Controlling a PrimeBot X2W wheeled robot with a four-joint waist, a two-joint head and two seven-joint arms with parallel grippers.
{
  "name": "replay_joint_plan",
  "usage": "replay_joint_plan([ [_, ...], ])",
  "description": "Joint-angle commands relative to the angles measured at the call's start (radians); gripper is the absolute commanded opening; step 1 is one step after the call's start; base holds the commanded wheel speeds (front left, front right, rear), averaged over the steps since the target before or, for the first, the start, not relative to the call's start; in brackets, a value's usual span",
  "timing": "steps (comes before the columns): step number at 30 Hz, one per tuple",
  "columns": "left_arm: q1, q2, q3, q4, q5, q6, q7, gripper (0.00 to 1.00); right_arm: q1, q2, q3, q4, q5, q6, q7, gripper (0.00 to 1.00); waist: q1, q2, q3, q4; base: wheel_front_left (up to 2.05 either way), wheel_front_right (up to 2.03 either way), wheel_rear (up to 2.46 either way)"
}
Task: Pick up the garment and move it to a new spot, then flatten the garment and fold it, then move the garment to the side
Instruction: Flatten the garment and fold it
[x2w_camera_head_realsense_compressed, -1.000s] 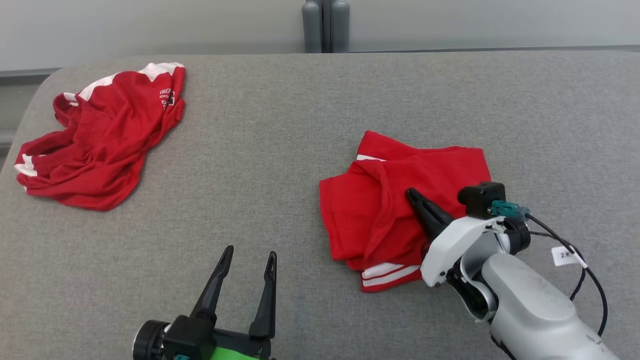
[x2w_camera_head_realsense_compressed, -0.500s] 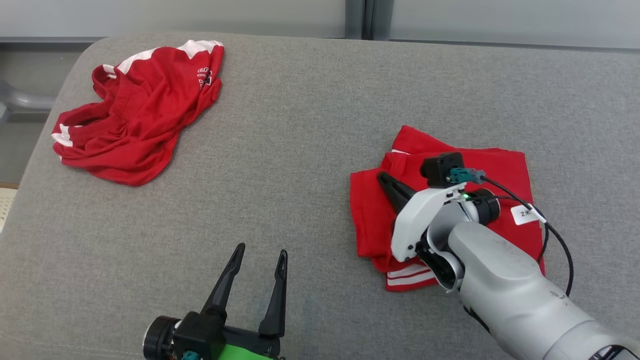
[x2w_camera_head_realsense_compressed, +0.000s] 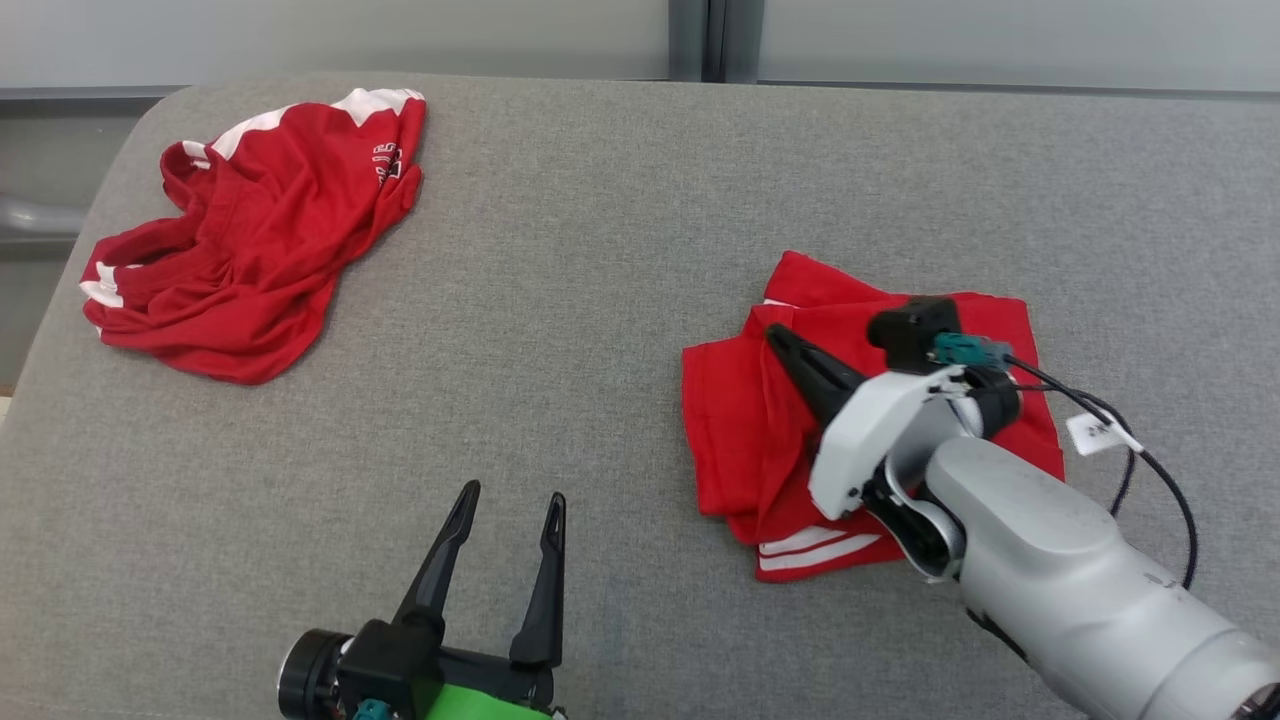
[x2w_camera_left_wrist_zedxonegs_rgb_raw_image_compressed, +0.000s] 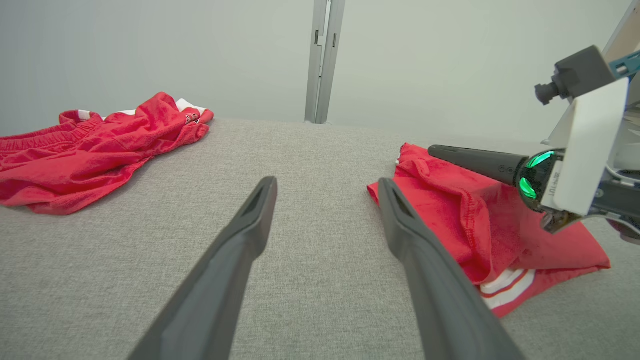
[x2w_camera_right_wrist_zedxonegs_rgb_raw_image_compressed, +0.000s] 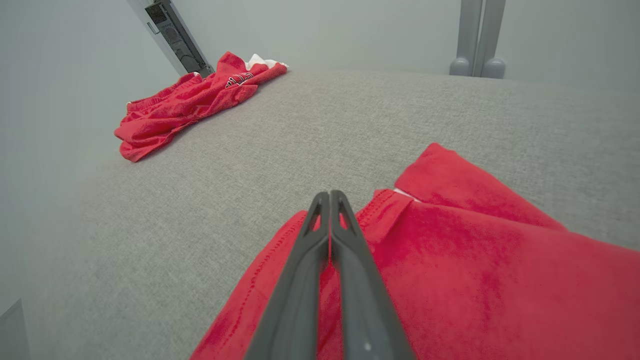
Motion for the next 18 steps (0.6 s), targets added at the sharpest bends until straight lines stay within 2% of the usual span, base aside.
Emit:
replay_joint_plan([
  [1,0.006,0.002,0.006,-0.005,-0.005,0.005,0.0,1.0,0.032,-0.034,-0.009,-0.006,-0.012,-0.001,-0.014,0.0,0.0,0.0,-0.004,-0.006,0.0,0.0,0.0],
  [4,0.011,0.002,0.012,-0.012,-0.006,0.009,0.0,1.0,0.08,-0.073,-0.032,-0.031,-0.045,-0.001,-0.027,0.0,0.0,0.0,-0.004,-0.016,0.0,0.0,0.0],
  [8,0.015,0.002,0.017,-0.016,-0.006,0.009,0.0,1.0,0.153,-0.086,-0.058,-0.083,-0.067,0.0,-0.031,0.0,0.0,0.0,-0.003,-0.025,0.0,0.0,0.0],
  [18,0.006,0.002,0.017,-0.003,0.008,-0.005,0.0,1.0,0.225,0.003,-0.003,-0.177,-0.129,-0.001,-0.032,0.0,0.0,0.0,-0.01,-0.009,0.0,0.0,0.0],
])
